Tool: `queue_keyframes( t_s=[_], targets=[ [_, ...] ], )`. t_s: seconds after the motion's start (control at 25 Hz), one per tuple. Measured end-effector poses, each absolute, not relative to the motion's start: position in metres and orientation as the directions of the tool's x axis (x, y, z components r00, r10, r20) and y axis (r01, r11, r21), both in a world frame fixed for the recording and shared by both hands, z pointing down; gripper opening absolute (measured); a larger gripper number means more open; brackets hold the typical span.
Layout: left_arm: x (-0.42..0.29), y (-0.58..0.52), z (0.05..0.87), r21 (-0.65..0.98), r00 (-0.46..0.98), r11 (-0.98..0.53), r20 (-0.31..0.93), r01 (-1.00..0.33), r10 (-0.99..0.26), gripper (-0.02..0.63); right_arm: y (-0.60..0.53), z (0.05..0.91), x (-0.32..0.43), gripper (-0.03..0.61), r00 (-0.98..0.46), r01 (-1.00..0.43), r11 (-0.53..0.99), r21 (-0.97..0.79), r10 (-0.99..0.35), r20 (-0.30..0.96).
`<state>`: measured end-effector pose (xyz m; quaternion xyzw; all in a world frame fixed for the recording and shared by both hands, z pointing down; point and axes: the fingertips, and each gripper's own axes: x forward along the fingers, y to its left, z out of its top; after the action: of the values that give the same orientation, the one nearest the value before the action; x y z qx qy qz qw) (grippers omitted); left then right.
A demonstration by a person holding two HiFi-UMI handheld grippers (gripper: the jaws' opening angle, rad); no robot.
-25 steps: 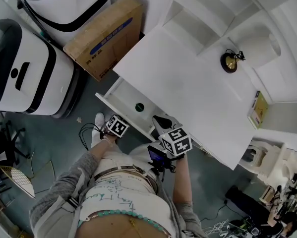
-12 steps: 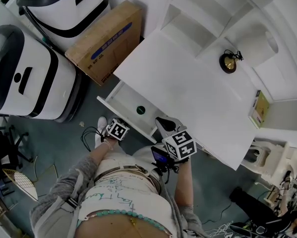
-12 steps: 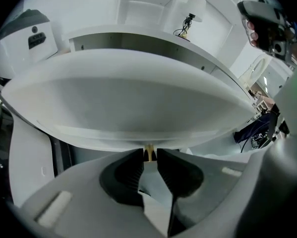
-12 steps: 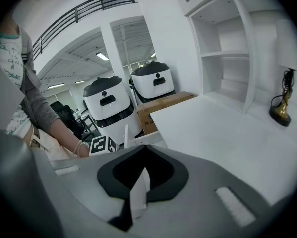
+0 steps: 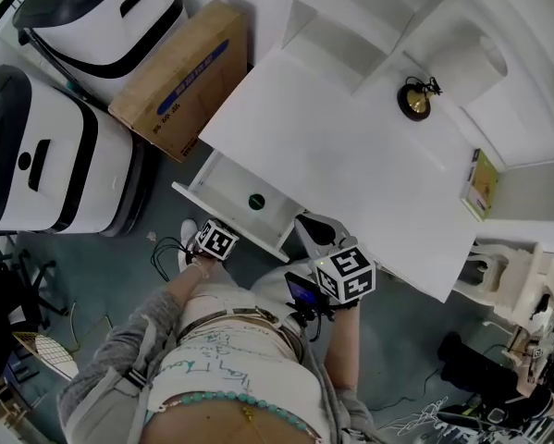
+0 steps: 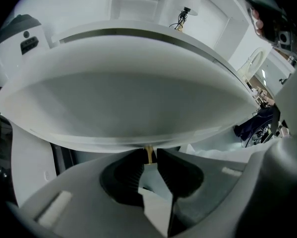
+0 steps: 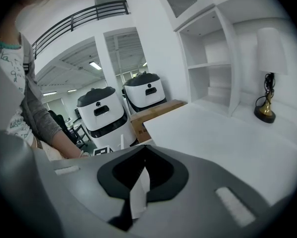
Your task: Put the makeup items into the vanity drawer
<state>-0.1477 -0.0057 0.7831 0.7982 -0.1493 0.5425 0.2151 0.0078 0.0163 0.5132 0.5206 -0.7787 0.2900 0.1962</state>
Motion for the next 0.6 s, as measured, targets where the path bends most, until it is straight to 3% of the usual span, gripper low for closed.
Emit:
queue_keyframes(
  t_s=[0.6],
  targets=[
    [-0.146, -0.008, 0.788, 0.189, 0.343, -0.865, 0.939, -0.465, 0.020, 0.078, 0.026, 0.487, 0.027, 0.029, -0.311, -0.946, 0.204, -0.251, -0.785, 0.535]
  ],
)
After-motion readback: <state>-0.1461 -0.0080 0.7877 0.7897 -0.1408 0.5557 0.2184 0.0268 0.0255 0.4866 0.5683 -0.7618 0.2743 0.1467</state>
